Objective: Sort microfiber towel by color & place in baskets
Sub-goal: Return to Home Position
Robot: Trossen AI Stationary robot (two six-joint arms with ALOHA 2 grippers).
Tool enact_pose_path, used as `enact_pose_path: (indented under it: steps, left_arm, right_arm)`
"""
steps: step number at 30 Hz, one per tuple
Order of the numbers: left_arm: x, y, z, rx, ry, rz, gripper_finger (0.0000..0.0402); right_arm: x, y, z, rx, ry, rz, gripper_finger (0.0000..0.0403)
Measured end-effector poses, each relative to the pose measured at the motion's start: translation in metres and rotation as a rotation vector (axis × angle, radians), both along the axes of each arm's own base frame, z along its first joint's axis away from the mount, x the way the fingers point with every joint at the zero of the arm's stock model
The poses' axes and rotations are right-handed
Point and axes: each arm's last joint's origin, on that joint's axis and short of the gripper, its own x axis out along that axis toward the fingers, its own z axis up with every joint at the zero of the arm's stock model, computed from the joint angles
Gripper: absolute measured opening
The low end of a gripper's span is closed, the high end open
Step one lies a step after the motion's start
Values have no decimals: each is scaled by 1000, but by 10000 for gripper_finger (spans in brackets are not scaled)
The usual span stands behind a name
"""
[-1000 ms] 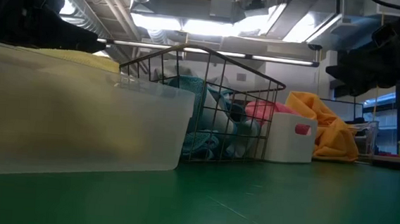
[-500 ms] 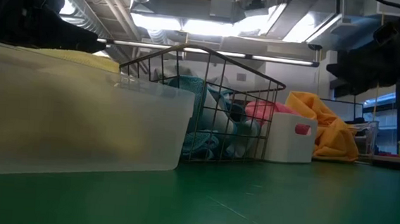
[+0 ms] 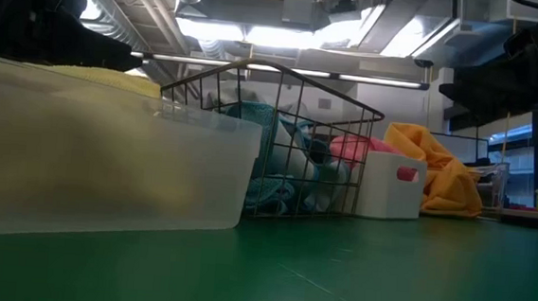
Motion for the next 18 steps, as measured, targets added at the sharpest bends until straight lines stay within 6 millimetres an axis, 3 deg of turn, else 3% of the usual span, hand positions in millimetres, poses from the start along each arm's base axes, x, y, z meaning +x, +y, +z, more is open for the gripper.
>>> enact_pose_path:
  steps: [18]
  left_arm:
    - [0,0,0,0,0,0,195]
  right_arm:
    - [0,-1,-1,3,5,-30,205]
